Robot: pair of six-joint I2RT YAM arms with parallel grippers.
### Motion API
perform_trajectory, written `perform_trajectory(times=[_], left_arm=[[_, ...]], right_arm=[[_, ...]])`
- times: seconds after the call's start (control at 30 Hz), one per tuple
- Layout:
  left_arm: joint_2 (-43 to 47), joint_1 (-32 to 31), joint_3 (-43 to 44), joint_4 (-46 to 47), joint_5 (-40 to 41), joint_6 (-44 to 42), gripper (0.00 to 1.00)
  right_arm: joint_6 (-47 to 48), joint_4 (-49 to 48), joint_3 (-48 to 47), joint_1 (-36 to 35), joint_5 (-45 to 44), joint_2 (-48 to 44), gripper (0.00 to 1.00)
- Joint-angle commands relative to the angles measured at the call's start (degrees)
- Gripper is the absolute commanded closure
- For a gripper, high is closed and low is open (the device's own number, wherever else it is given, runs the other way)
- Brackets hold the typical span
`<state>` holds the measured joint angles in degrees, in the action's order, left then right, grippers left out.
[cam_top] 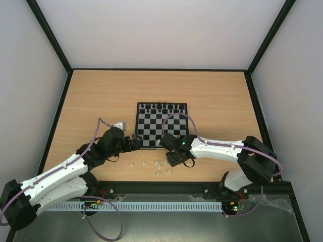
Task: Set up the chess pieces on the board
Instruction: Pick up the chess piece at the center of the board, then place the chess piece on the chessboard.
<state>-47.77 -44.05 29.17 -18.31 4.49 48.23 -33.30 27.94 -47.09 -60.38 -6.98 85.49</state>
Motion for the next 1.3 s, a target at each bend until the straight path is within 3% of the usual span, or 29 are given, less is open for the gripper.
perform_trajectory(times=[0.0, 0.33, 0.77, 1.07, 1.27], left_arm=[[-0.3, 0.2, -0.9, 0.7, -0.4, -0.5, 0.01], [-0.2, 0.2, -1.3, 1.4, -1.3, -1.3, 0.01], [2.4, 0.3, -1.7, 1.9, -2.5, -4.3, 0.00], [6.1, 0.2, -2.7, 1.2, -2.9, -5.3, 0.00], [7.7, 0.2, -4.5, 2.3, -2.3, -5.5, 0.01]], right_arm=[[-1.3, 3.2, -1.6, 0.2, -3.1, -2.9, 0.96], [-5.6, -5.9, -1.1, 0.7, -17.0, -10.8, 0.96], [-9.6, -31.0, 15.4, 0.7, -37.3, -16.9, 0.97], [-9.7, -42.7, 25.8, -0.2, -35.4, -22.0, 0.96], [-8.1, -48.2, 28.2, -1.1, -32.2, -20.7, 0.95]])
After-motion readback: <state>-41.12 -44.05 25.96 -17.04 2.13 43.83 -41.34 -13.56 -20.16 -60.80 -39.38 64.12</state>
